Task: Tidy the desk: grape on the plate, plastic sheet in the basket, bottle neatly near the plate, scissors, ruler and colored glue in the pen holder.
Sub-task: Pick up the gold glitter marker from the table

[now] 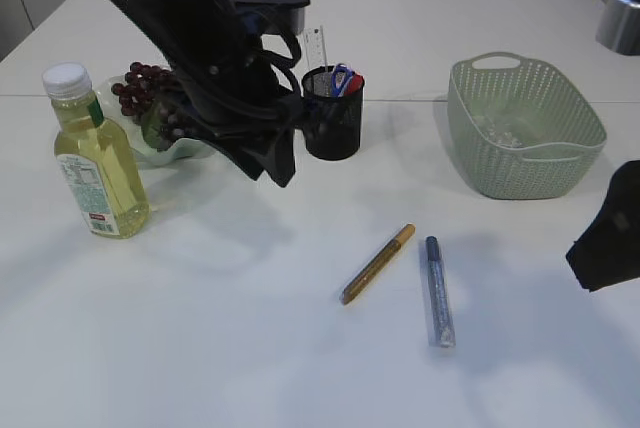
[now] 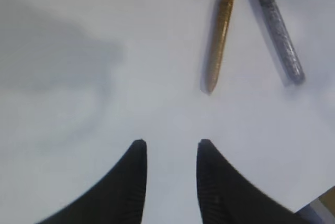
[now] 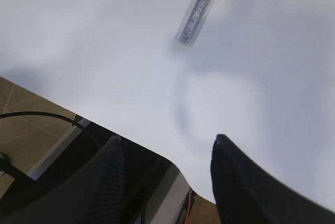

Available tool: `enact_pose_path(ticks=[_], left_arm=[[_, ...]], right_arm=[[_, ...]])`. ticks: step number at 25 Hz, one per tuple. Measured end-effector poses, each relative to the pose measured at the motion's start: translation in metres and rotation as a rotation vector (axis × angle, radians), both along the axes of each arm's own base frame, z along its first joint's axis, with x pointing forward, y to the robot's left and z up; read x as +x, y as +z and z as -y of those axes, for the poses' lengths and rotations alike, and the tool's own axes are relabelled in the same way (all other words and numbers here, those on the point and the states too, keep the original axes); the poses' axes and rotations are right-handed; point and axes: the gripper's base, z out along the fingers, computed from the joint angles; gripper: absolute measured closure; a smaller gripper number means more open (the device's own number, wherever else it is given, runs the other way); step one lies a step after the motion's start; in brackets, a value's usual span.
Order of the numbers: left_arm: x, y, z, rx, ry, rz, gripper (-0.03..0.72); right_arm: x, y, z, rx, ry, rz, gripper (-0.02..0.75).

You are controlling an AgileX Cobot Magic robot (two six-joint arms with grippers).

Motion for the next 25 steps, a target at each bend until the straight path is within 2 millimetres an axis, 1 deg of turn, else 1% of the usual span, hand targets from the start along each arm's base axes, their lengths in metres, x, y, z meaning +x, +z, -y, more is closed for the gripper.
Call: enact_pose_path(ticks=[3, 5, 8, 11, 13, 15, 17, 18, 21, 25], left_arm=[[-0.011, 0.0, 0.014, 0.0, -0.06, -0.002, 0.448], [-0.016, -0.004, 0.023, 0.006, -0.092, -0.009, 0.448], [-0.019, -0.019, 0.04, 0.036, -0.145, -0.047, 0.448], [-0.013, -0.039, 0.06, 0.068, -0.196, -0.082, 0.448], [-0.008, -0.048, 0.072, 0.077, -0.22, -0.09, 0.448], [0.0, -0.06, 0.081, 0.088, -0.236, -0.103, 0.448], [0.008, -0.068, 0.089, 0.085, -0.238, -0.099, 0.448], [0.011, -0.074, 0.092, 0.086, -0.238, -0.1, 0.448], [0.017, -0.082, 0.098, 0.081, -0.238, -0.094, 0.448], [0.02, -0.094, 0.1, 0.094, -0.255, -0.105, 0.448]], right_arm=[[0.0, 0.0, 0.0, 0.002, -0.001, 0.005, 0.316], [0.0, 0.0, -0.001, 0.008, -0.004, 0.003, 0.315], [0.0, 0.001, -0.002, 0.037, -0.053, -0.018, 0.315], [0.001, 0.001, -0.002, 0.059, -0.122, -0.026, 0.315], [0.002, 0.001, 0.0, 0.047, -0.167, -0.022, 0.315], [0.004, 0.0, 0.006, 0.01, -0.216, -0.013, 0.316], [0.006, -0.001, 0.014, -0.032, -0.26, -0.014, 0.315], [0.007, -0.001, 0.019, -0.053, -0.281, -0.014, 0.315], [0.01, -0.001, 0.031, -0.08, -0.343, -0.01, 0.316], [0.016, 0.005, 0.044, -0.104, -0.402, 0.018, 0.346]])
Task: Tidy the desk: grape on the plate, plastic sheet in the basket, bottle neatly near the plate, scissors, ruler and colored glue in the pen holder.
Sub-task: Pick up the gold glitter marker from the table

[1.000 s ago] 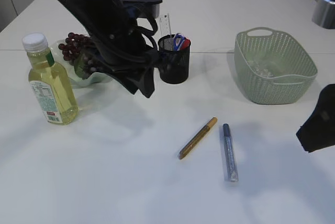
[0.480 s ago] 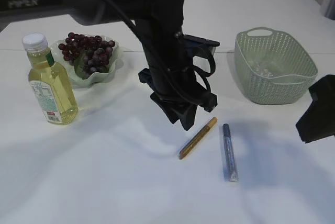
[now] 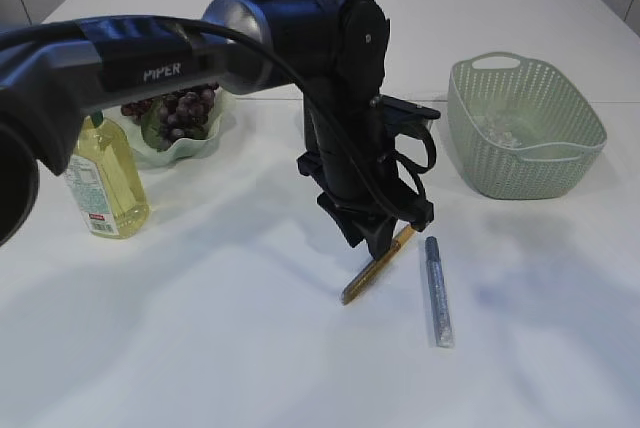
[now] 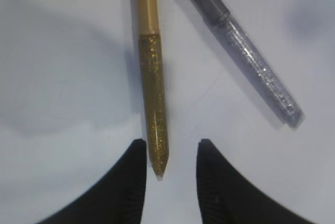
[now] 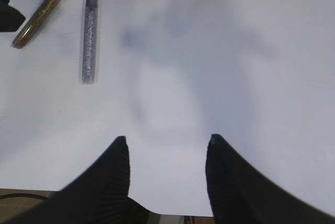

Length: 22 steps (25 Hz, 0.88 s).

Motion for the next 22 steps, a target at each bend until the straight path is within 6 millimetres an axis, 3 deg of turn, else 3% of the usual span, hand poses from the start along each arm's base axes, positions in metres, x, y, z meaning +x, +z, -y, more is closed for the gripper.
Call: enact_pose_path(ticks=[8, 22], left_arm=[[0.005, -0.029, 0.004, 0.028, -0.023, -0.026, 0.449], [0.014, -0.035, 0.01, 0.03, -0.04, 0.012, 0.449]], right_arm=[[0.004, 0.001, 0.004, -0.012, -0.019, 0.002, 0.386], [0.004, 0.001, 0.004, -0.014, -0.019, 0.002, 0.386]])
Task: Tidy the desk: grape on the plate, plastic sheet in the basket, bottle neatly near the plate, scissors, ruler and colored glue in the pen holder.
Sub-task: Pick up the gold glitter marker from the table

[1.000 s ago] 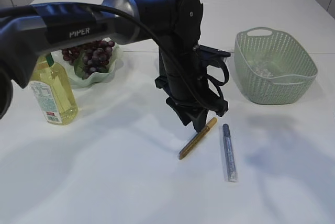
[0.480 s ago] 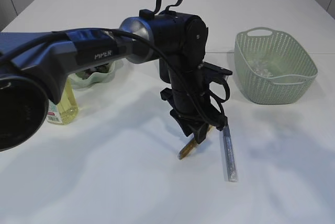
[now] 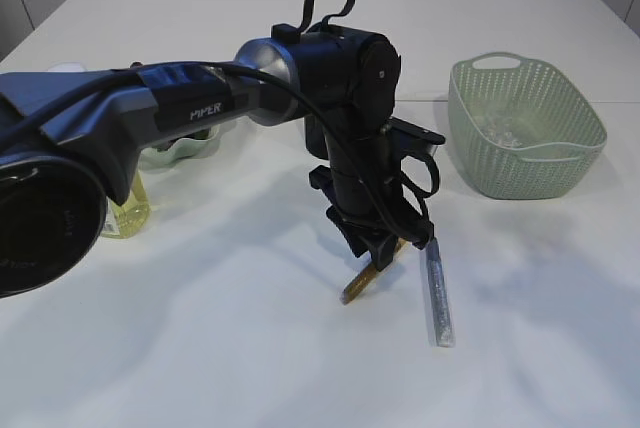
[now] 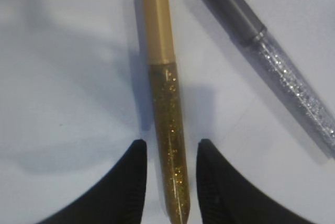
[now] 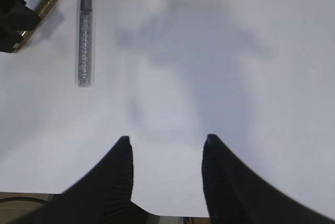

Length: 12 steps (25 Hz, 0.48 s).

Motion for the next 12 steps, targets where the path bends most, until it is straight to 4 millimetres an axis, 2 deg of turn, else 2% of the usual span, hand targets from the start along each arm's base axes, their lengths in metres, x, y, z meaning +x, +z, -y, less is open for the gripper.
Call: enact_pose_path(ticks=[5, 12], left_arm=[[0.0, 0.001, 0.0, -0.001, 0.011, 0.0, 0.448], [-0.007, 0.022, -0.007, -0.008, 0.018, 0.006, 0.449]], right_arm=[[0.0, 0.0, 0.0, 0.0, 0.0, 0.0, 0.386], [0.0, 0.0, 0.0, 0.001, 0.0, 0.003, 0.386]])
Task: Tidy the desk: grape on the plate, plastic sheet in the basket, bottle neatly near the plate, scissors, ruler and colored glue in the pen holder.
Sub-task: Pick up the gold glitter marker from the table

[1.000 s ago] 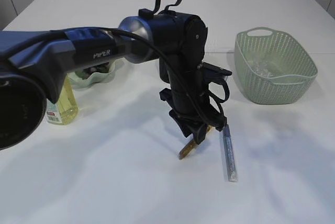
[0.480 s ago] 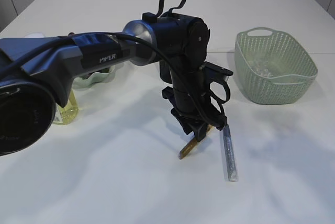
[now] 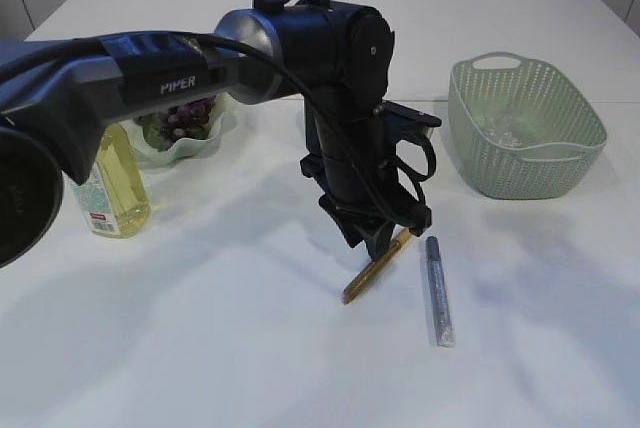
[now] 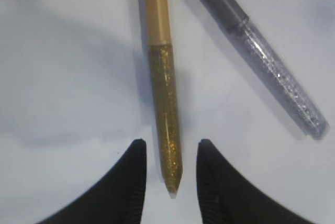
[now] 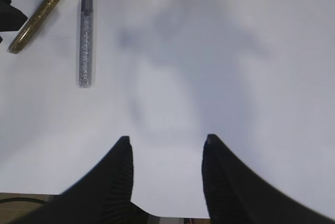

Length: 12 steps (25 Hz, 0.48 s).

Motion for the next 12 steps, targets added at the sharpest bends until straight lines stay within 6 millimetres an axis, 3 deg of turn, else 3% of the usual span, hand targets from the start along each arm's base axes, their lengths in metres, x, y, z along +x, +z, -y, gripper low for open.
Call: enact_pose_path(ticks=[12], left_arm=[[-0.013, -0.005, 0.005, 0.031, 0.003, -0.018, 0.449]], right_arm=[[0.0, 0.0, 0.0, 0.001, 0.0, 0.005, 0.387]])
